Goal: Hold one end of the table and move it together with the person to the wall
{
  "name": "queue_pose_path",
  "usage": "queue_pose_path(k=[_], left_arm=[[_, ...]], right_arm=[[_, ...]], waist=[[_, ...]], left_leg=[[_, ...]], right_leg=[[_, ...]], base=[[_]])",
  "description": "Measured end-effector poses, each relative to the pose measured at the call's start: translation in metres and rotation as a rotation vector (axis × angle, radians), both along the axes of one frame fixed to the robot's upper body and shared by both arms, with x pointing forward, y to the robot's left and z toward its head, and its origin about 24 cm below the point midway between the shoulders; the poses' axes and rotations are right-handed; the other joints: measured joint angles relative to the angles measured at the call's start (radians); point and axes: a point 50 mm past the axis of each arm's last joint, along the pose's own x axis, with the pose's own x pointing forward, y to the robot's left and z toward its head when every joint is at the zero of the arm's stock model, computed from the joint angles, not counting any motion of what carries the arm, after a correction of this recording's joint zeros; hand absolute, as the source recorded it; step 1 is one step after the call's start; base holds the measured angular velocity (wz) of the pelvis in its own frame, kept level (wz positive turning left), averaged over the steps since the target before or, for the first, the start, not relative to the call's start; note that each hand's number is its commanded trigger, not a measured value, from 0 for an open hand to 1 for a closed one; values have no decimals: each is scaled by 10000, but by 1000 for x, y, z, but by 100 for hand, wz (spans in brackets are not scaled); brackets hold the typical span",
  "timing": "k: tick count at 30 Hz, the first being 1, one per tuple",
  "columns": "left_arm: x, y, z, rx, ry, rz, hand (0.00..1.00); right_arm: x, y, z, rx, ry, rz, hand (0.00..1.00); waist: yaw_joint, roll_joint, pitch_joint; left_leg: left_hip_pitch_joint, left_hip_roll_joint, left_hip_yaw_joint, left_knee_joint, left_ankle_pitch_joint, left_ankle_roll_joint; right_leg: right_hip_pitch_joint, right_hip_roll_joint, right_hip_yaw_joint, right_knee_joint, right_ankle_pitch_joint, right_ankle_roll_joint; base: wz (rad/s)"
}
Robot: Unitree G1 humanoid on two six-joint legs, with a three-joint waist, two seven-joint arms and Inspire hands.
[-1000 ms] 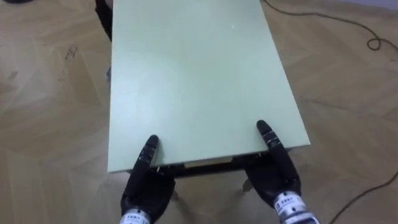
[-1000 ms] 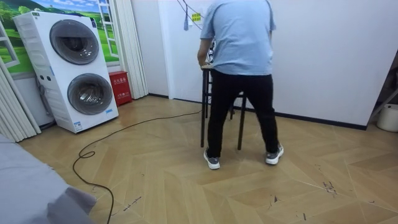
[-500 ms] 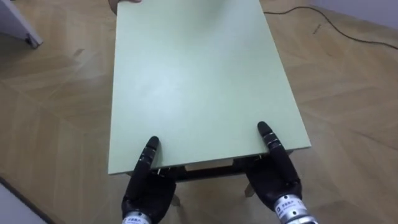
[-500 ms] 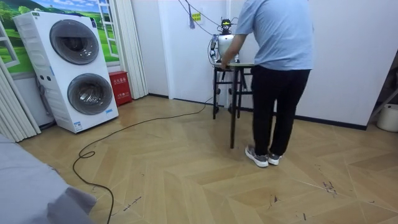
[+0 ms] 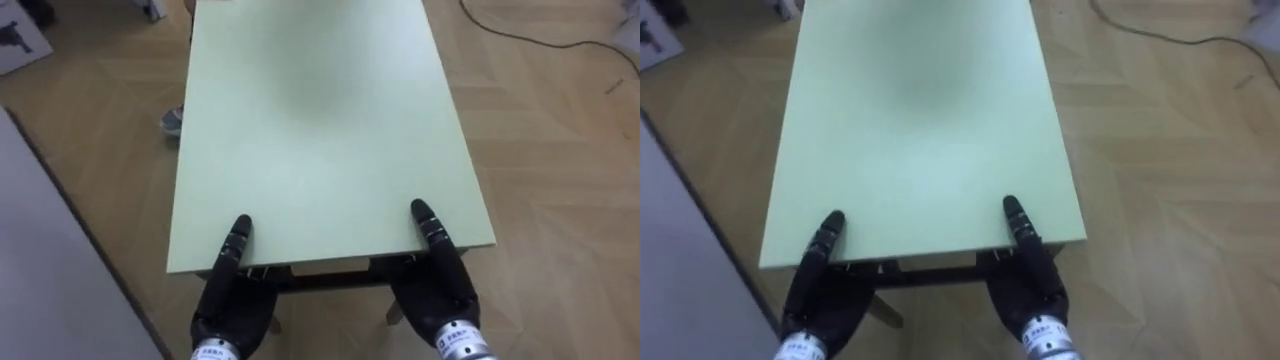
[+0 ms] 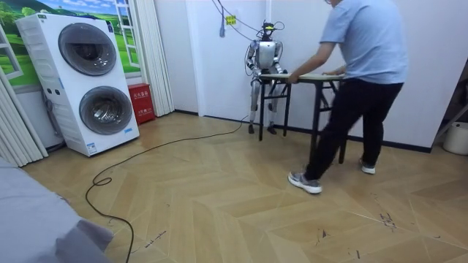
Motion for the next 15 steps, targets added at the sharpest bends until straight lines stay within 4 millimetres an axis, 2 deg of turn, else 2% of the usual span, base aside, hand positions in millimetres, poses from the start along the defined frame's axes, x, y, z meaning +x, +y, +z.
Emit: queue_pose_path(k=[2, 3, 5, 6, 7, 8, 9, 10, 11, 12, 13, 14, 15], left_arm=[[2, 1, 1, 33, -70, -28, 100], [4, 1, 2, 46, -142, -45, 100], [7, -1, 4, 44, -256, -140, 100], [9, -4, 5, 0, -321, -239, 100], [11, -8, 7, -118, -390, -306, 100], [11, -8, 7, -117, -414, -308, 100], [12, -7, 7, -125, -432, -257, 100], [12, -6, 6, -102, -391, -199, 100], [12, -7, 6, -124, -358, -230, 100], [9, -7, 5, -140, -295, -214, 100], [8, -7, 4, -171, -266, -209, 100], [8, -7, 4, -162, -275, -234, 100], [10, -7, 4, -143, -286, -277, 100]], right_arm=[[0, -1, 0, 5, -7, -48, 100], [1, -1, 0, 41, -12, -60, 100], [1, -2, 1, 135, -43, -176, 100], [1, -5, 2, 137, -58, -275, 100], [2, -7, 3, 186, -78, -357, 100], [2, -7, 3, 203, -95, -356, 100], [4, -5, 4, 195, -121, -287, 100], [4, -7, 5, 109, -98, -304, 100], [2, -8, 6, 58, -104, -312, 100], [2, -8, 6, 30, -78, -291, 100], [1, -7, 6, 43, -84, -253, 100], [1, -8, 7, 22, -100, -232, 100], [2, -8, 7, 32, -122, -248, 100]], waist=[[-89, 13, -5], [-141, 41, -18], [-314, 125, -28], [-489, 228, -39], [-506, 310, -30], [-403, 337, -29], [-218, 399, -26], [-324, 577, -59], [-370, 618, -101], [-378, 616, -100], [-406, 627, -107], [-450, 656, -116], [-499, 665, -119]], left_leg=[[-206, -13, -75, 143, 29, -38], [-331, -6, 33, 258, 44, -41], [-478, 66, 930, 253, 236, 158], [-450, 177, 1951, 23, 442, 439], [-402, 381, 2212, -115, 534, 534], [-404, 384, 1990, -155, 581, 493], [-400, 260, 1422, -350, 733, 352], [-401, 11, 1120, -579, 986, 236], [-388, 6, 1265, -575, 954, 262], [-253, 273, 2096, -41, 461, 197], [80, 545, 2748, 195, -38, 78], [234, 656, 2900, 176, -214, -11], [476, 724, 2852, -175, -303, -69]], right_leg=[[-26, 91, -98, 159, -140, -247], [53, 168, -171, 169, -211, -369], [244, 225, -520, 184, -289, -494], [306, 261, -704, 305, -321, -517], [87, 330, -367, 708, -445, -556], [-97, 403, 55, 842, -639, -624], [-507, 642, 955, 329, -642, -795], [-823, 603, 871, 115, -299, -994], [-821, 463, 376, 102, -341, -1041], [-772, 260, -268, 82, -294, -1004], [-722, 206, -572, 189, -280, -1005], [-743, 210, -725, 212, -281, -1005], [-803, 250, -822, 308, -285, -998]], base=[[98], [114], [134], [126], [98], [40], [50], [66], [83], [64], [61], [73], [66]])
